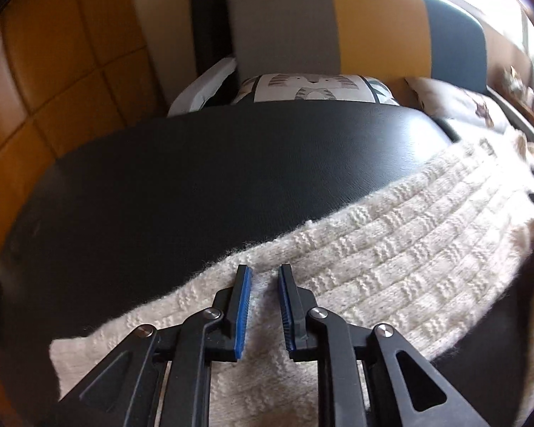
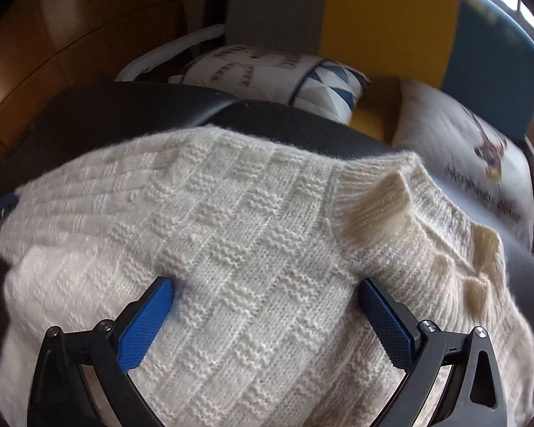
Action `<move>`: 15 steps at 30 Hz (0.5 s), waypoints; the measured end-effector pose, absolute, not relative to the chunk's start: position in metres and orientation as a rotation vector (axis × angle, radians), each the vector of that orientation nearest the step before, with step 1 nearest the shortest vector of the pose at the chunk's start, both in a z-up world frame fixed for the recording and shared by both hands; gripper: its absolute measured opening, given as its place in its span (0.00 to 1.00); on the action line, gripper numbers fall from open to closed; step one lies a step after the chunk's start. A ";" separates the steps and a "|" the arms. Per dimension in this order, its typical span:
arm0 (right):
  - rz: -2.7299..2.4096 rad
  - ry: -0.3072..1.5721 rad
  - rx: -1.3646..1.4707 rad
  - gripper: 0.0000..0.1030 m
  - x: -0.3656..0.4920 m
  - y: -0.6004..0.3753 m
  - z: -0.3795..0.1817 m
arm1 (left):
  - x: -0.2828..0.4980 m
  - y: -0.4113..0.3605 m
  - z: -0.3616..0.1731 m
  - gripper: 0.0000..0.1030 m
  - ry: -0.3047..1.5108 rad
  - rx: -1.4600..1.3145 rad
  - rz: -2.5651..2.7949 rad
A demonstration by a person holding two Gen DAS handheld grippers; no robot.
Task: Fold clothes
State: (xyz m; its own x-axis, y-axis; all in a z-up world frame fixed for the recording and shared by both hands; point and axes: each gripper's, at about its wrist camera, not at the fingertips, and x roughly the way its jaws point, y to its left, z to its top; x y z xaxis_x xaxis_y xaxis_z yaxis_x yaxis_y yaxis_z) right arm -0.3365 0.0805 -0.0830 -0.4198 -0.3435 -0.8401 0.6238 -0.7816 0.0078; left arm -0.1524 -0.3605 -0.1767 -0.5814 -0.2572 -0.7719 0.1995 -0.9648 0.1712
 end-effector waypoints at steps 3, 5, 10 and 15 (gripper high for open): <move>-2.190 0.412 1.142 1.00 -0.337 0.086 -0.085 | -0.164 -0.371 -0.175 0.22 -0.148 1.287 -2.581; -2.192 0.410 1.112 1.00 -0.336 0.088 -0.085 | -0.170 -0.377 -0.169 0.20 -0.070 1.309 -2.578; -2.207 0.443 1.178 1.00 -0.337 0.076 -0.078 | -0.159 -0.363 -0.150 0.17 0.205 1.339 -2.654; -2.164 0.422 1.133 1.00 -0.304 0.068 -0.050 | -0.138 -0.313 -0.140 0.17 0.394 1.432 -2.847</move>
